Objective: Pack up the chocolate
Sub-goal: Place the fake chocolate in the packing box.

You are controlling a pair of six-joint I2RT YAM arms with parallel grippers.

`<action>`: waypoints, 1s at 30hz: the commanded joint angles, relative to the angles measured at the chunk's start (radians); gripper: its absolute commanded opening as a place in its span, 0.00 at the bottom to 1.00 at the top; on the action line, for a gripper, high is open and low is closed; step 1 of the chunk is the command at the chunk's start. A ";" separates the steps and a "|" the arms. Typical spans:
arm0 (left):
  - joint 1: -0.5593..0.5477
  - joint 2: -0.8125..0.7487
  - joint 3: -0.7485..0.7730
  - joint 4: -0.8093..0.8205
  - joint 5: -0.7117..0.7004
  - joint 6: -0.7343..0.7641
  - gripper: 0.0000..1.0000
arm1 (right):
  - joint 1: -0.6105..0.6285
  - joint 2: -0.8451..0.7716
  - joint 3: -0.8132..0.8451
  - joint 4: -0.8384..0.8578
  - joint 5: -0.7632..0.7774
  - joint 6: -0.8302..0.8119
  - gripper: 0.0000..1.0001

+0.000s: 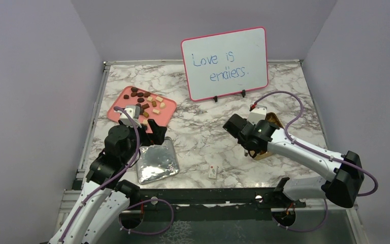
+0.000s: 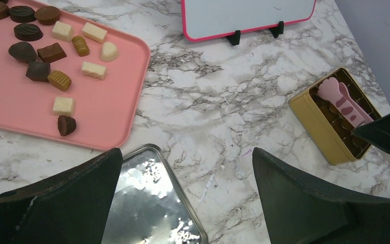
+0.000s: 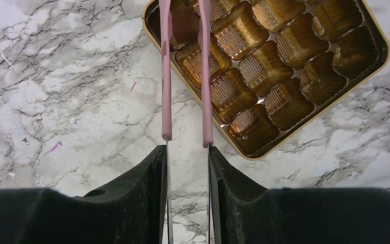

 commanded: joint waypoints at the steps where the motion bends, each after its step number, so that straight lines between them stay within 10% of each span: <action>1: 0.006 -0.008 -0.005 0.015 0.005 0.005 0.99 | -0.004 -0.006 0.041 -0.044 0.023 0.019 0.37; 18: 0.006 -0.019 -0.005 0.014 0.000 0.007 0.99 | -0.004 -0.057 0.077 -0.005 -0.015 -0.116 0.38; 30: 0.006 -0.133 -0.005 0.005 -0.088 -0.004 0.99 | -0.004 -0.001 0.125 0.390 -0.348 -0.522 0.35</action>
